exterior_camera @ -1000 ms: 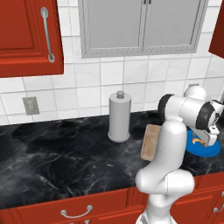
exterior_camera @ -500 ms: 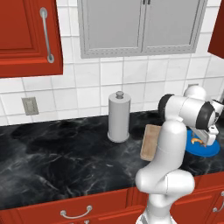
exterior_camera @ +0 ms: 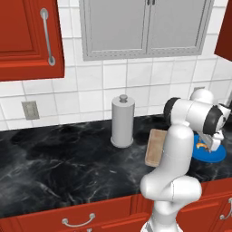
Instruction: Pick up the knife from the drawer and place it on the cutting board. Then place the meat from the plate to the cutting board.
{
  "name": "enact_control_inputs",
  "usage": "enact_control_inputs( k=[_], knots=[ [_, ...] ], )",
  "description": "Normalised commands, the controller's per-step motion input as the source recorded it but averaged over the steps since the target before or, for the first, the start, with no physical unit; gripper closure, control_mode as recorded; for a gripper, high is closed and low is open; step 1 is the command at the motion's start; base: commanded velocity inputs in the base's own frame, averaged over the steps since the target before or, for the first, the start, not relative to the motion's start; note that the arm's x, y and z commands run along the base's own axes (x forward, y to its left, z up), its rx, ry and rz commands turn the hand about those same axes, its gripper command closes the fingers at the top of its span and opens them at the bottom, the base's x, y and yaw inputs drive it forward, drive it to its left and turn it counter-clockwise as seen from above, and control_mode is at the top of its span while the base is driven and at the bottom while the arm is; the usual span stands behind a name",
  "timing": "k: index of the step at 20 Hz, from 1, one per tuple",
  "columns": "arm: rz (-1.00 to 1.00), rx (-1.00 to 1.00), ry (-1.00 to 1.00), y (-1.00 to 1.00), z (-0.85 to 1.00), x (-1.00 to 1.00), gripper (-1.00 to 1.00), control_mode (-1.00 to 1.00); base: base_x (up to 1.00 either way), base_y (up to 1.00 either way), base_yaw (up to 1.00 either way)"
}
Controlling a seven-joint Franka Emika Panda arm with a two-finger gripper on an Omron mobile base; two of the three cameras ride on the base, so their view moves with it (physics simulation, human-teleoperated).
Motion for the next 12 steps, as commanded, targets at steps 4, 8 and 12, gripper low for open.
enact_control_inputs(
  k=[4, 8, 12],
  knots=[
    [-0.16, 0.00, 0.02, 1.00, -1.00, -0.07, 1.00, -1.00, 0.00, 0.00, 0.00],
    [-0.11, 0.00, 0.04, 1.00, -1.00, -0.50, 1.00, -1.00, 0.00, 0.00, 0.00],
    [-0.07, 0.00, 0.06, 1.00, -1.00, -0.73, 1.00, -1.00, 0.00, 0.00, 0.00]
  ],
)
